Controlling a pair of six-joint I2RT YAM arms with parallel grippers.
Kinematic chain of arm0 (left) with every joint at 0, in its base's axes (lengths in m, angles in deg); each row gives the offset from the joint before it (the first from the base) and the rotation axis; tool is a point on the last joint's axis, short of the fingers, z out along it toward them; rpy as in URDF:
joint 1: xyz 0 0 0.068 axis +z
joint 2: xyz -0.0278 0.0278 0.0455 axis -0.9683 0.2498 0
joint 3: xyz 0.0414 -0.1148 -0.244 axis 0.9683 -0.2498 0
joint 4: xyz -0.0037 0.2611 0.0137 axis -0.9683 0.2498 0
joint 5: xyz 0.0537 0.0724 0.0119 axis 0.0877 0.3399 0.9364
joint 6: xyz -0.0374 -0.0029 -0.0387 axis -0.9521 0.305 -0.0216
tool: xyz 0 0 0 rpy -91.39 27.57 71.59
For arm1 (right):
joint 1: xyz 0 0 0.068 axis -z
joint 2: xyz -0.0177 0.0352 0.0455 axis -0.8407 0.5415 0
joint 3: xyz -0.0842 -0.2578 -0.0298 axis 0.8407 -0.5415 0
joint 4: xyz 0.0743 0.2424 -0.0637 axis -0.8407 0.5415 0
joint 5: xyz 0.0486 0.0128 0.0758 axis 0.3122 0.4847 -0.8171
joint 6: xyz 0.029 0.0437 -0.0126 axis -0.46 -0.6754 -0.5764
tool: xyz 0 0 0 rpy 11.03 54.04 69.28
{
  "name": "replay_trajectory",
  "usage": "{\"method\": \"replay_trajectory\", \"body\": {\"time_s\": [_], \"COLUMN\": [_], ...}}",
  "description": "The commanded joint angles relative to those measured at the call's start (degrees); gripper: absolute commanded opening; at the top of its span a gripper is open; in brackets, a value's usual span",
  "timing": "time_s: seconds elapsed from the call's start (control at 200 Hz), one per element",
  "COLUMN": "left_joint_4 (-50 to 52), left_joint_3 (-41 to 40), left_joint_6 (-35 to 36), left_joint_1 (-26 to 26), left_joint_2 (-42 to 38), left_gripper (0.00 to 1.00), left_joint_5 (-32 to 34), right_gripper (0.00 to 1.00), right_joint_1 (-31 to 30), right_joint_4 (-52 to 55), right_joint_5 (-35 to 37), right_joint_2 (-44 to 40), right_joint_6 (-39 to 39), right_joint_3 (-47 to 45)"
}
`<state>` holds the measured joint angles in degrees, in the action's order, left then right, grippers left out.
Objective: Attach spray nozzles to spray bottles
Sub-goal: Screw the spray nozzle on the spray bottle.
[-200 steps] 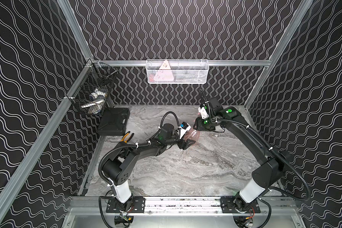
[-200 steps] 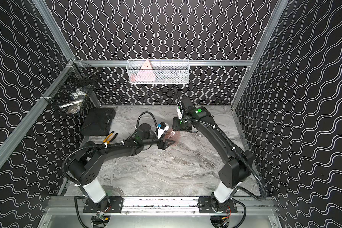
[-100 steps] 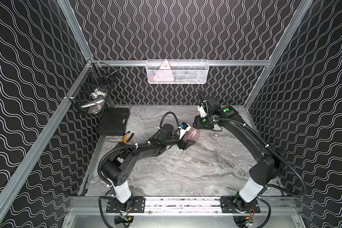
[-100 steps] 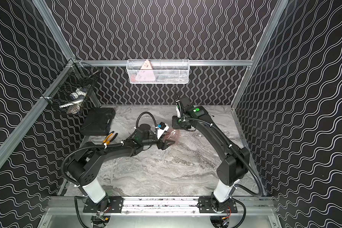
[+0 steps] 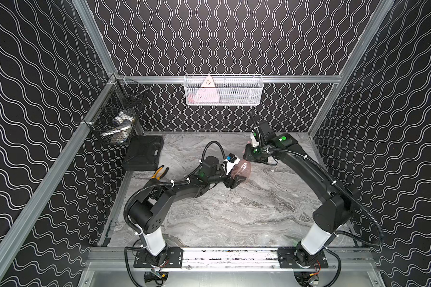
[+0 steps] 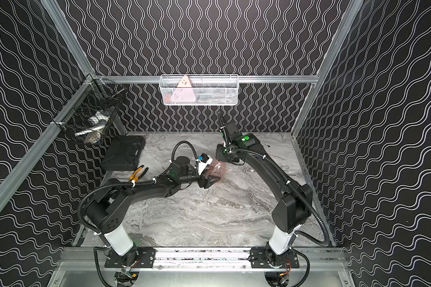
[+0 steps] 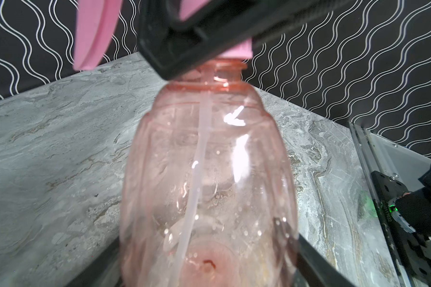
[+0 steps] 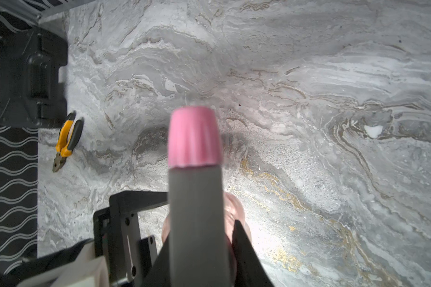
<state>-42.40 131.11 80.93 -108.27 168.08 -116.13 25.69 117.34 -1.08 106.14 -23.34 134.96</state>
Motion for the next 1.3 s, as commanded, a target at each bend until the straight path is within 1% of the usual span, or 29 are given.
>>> {"method": "replay_trajectory", "body": {"time_s": [0.0,0.06,0.165,0.215,0.255,0.35,0.45,0.53,0.58,0.656,0.696,0.726,0.751,0.821,0.866,0.906,0.971,1.051,1.086,1.126,1.191,1.261,1.296], "left_joint_4": [-5.2,-4.7,-2.8,-2.4,-2.7,-4.6,-5.7,-6.3,-6.2,-5.0,-4.5,-4.5,-4.7,-5.3,-5.7,-5.6,-5.4,-4.3,-3.8,-3.3,-2.3,-1.2,0.5], "left_joint_3": [0.8,1.3,2.3,2.4,2.2,1.3,0.6,-0.2,-0.5,-0.6,-0.6,-0.6,-0.8,-1.1,-1.3,-1.3,-1.2,-0.6,-0.3,0.0,0.7,1.7,2.4], "left_joint_6": [-1.4,-1.4,-0.5,-0.3,-0.3,-0.8,-1.0,-0.5,0.4,2.2,2.7,2.8,2.8,2.5,2.4,2.2,2.2,2.4,2.6,2.8,2.8,3.1,3.6], "left_joint_1": [-0.6,-1.0,-2.3,-2.9,-3.3,-3.8,-4.0,-3.9,-3.8,-3.7,-3.6,-3.4,-3.3,-2.8,-2.3,-1.8,-1.0,0.1,0.6,1.1,1.7,2.1,2.2], "left_joint_2": [0.2,0.3,0.7,0.8,1.1,1.3,1.2,0.7,0.2,-0.2,-0.1,-0.2,-0.2,-0.2,-0.4,-0.6,-0.8,-0.8,-0.6,-0.6,-0.3,0.1,0.1], "left_gripper": [0.06,0.05,0.04,0.04,0.04,0.03,0.03,0.03,0.04,0.04,0.04,0.04,0.04,0.04,0.04,0.04,0.04,0.04,0.04,0.04,0.05,0.04,0.04], "left_joint_5": [6.4,8.7,13.4,15.7,17.1,18.7,18.1,16.4,14.5,11.6,10.5,10.0,9.5,7.8,6.5,4.9,2.4,-1.2,-3.6,-6.6,-11.7,-16.3,-17.8], "right_gripper": [0.0,0.0,0.0,0.0,0.0,0.0,0.0,0.0,0.0,0.12,0.22,0.31,0.41,0.6,0.64,0.69,0.73,0.77,0.77,0.79,0.8,0.88,0.92], "right_joint_1": [-1.7,-2.9,-5.0,-6.2,-7.0,-7.7,-8.3,-8.5,-8.5,-8.3,-8.0,-7.8,-7.6,-6.9,-6.4,-6.2,-5.4,-4.2,-3.2,-1.6,1.5,4.8,7.6], "right_joint_4": [-0.1,0.7,5.7,7.1,10.1,16.5,19.4,17.9,16.9,16.9,16.3,16.4,16.9,18.9,21.4,23.6,26.9,27.1,25.9,23.3,15.9,3.9,0.8], "right_joint_5": [3.6,7.1,14.8,17.0,19.6,19.8,19.7,19.3,19.0,19.5,19.0,18.5,18.1,16.0,15.5,16.1,17.8,17.7,16.7,13.4,2.7,-6.1,-13.8], "right_joint_2": [0.5,1.0,2.7,3.5,4.3,8.1,10.2,9.5,8.8,7.4,6.6,6.1,5.9,5.7,5.8,5.7,4.8,2.3,1.0,-0.7,-4.7,-10.1,-11.0], "right_joint_6": [-12.8,-16.8,-26.5,-30.2,-36.0,-43.6,-46.1,-44.8,-42.1,-38.0,-35.0,-33.3,-32.2,-28.4,-26.6,-24.7,-21.6,-14.1,-8.6,-0.8,12.5,21.2,24.0], "right_joint_3": [-1.0,-1.1,1.1,2.1,3.3,8.4,11.7,11.2,11.0,11.5,11.8,12.4,13.1,15.6,17.7,19.3,21.4,21.5,21.5,21.1,17.7,10.8,9.4]}}
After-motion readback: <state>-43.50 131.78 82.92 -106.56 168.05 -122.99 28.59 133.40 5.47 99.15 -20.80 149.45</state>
